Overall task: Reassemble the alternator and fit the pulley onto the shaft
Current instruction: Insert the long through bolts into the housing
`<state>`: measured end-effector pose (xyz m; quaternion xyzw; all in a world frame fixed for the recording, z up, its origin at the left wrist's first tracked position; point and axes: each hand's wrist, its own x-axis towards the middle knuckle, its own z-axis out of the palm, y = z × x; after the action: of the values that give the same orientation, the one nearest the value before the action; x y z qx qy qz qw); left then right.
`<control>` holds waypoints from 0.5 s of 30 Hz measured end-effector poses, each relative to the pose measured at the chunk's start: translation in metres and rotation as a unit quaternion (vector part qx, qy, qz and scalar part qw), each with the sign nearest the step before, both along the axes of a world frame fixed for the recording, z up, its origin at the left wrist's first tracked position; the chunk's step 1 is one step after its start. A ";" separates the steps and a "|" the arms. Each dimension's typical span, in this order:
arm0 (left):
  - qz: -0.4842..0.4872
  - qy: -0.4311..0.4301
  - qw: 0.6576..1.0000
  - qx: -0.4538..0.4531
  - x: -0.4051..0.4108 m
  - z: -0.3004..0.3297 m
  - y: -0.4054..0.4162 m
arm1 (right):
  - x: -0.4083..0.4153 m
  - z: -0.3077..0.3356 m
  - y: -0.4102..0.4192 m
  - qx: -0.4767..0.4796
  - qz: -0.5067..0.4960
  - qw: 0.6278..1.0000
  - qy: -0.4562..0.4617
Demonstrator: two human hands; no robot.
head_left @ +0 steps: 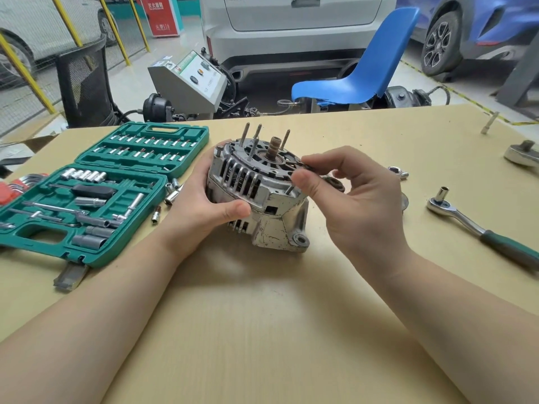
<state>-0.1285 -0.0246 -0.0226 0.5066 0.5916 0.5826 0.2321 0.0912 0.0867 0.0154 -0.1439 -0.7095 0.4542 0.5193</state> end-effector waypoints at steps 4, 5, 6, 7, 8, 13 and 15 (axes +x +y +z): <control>0.012 0.006 1.000 0.008 0.004 0.003 -0.001 | 0.001 -0.002 0.008 0.061 -0.013 0.997 -0.039; 0.015 0.008 1.000 0.012 0.005 0.004 -0.001 | 0.000 -0.003 0.009 0.096 -0.007 0.994 -0.059; 0.016 0.007 1.000 0.014 0.006 0.005 -0.001 | 0.000 -0.005 0.009 0.122 -0.002 0.990 -0.075; 0.015 0.004 1.000 0.016 0.007 0.006 -0.001 | -0.001 -0.006 0.009 0.135 0.004 0.987 -0.083; 0.014 0.000 1.000 0.018 0.008 0.007 -0.001 | -0.001 -0.007 0.010 0.141 0.008 0.986 -0.087; 0.007 -0.015 1.000 0.027 0.011 0.009 -0.001 | 0.001 -0.004 0.013 0.150 0.016 0.983 -0.105; 0.013 -0.012 0.999 0.028 0.011 0.009 -0.001 | 0.000 -0.004 0.013 0.164 0.009 0.980 -0.112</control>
<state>-0.1171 -0.0260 -0.0136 0.4984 0.5788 0.6078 0.2173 0.0915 0.0992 0.0113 -0.1003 -0.8294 0.3172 0.4488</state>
